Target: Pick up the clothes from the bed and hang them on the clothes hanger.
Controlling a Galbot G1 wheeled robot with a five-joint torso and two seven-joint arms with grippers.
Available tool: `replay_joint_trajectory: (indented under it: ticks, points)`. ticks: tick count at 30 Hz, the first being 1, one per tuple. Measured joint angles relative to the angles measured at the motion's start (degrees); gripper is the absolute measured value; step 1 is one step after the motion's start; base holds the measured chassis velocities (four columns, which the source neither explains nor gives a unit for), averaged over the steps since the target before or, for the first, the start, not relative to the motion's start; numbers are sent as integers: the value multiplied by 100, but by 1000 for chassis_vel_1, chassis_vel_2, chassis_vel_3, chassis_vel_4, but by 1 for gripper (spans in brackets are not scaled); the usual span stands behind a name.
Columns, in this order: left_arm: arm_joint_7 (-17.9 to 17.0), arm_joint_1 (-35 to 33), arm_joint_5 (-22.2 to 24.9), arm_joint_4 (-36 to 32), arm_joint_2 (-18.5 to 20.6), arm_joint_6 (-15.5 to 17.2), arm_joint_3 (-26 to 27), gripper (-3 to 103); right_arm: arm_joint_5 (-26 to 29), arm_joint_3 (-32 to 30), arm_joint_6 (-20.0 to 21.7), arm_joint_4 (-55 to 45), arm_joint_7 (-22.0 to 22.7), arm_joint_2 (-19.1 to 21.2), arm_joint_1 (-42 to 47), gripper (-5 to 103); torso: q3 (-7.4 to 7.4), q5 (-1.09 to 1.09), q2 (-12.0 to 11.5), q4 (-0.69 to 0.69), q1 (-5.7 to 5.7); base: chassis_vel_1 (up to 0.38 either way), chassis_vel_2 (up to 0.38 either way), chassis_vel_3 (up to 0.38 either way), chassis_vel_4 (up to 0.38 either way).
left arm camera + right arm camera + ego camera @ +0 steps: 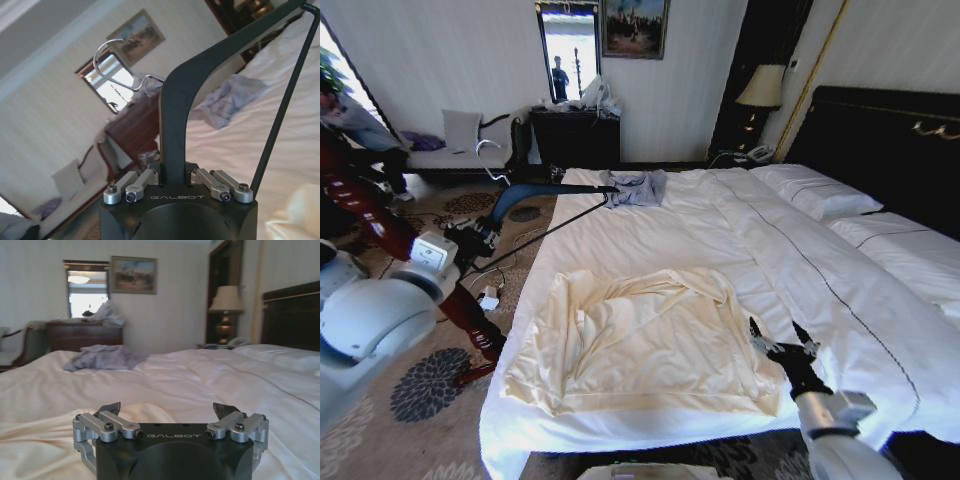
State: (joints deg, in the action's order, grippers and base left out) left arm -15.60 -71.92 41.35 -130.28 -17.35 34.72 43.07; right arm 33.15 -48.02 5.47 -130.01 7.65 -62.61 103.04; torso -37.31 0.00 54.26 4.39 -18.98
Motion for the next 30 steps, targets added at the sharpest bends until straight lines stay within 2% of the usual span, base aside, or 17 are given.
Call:
replay_joint_trajectory:
  ticks: [1, 3, 4, 7, 8, 11, 13, 17, 18, 21, 22, 26, 27, 30]
  points:
    - [0, 0, 0, 0, 0, 0, 0, 22, 0, 0, 0, 0, 0, 0, 0, 100, 0, 0, 0, 0, 0, 0, 0, 0, 0]
    - [130, 383, -173, 204, 36, -150, -825, 22, 518, -59, 204, 138, 89, 497, -224, 100, -1, -2, -1, 2, 0, 0, 0, 0, 0]
    - [130, 383, -173, 204, 36, -150, -825, 22, 518, -59, 204, 138, 89, 497, -224, 100, -1, -2, -1, 2, 0, 0, 0, 0, 0]
    - [410, 607, -540, 463, 57, -482, -1508, 22, 1095, -103, 399, 333, 159, 891, -575, 100, -1, 3, -1, 5, -1, 0, 0, 0, 0]
    - [410, 607, -540, 463, 57, -482, -1508, 22, 1095, -103, 399, 333, 159, 891, -575, 100, -1, 3, -1, 5, -1, 0, 0, 0, 0]
    - [687, 687, -862, 739, 65, -867, -1970, 22, 1815, -79, 646, 644, 200, 1274, -1031, 100, 0, 0, 0, 3, -1, 0, 0, 0, 0]
    - [733, 703, -888, 772, 66, -926, -2022, 22, 1922, -62, 688, 717, 202, 1333, -1128, 100, 0, 1, -1, 3, 0, 0, 0, 0, 0]
    - [1101, 883, -1095, 1077, 15, -1504, -2340, 22, 2334, 201, 928, 1408, 203, 1715, -1838, 100, 0, 4, 0, 2, -1, 0, 0, 0, 0]
    - [1101, 883, -1095, 1077, 15, -1504, -2340, 22, 2334, 201, 928, 1408, 203, 1715, -1838, 100, 0, 4, 0, 2, -1, 0, 0, 0, 0]
    - [1216, 1169, -1158, 1386, -193, -1770, -2678, 22, 2373, 479, 999, 1790, 202, 1858, -2177, 100, 0, 0, -1, 3, -1, 0, 0, 0, 0]
    - [1216, 1169, -1158, 1386, -193, -1770, -2678, 22, 2373, 479, 999, 1790, 202, 1858, -2177, 100, 0, 0, -1, 3, -1, 0, 0, 0, 0]
    - [1201, 2057, -1177, 2084, -734, -1972, -3584, 22, 2355, 799, 1004, 2151, 193, 1895, -2473, 100, 0, 0, -1, 1, 0, 0, 0, 0, 0]
    - [1201, 2057, -1177, 2084, -734, -1972, -3584, 22, 2355, 799, 1004, 2151, 193, 1895, -2473, 100, 0, 0, -1, 1, 0, 0, 0, 0, 0]
    - [1108, 2784, -1087, 2571, -1282, -2001, -4259, 22, 2326, 967, 1000, 2319, 177, 1880, -2677, 100, 0, 0, -1, 6, -1, 0, 0, 0, 0]
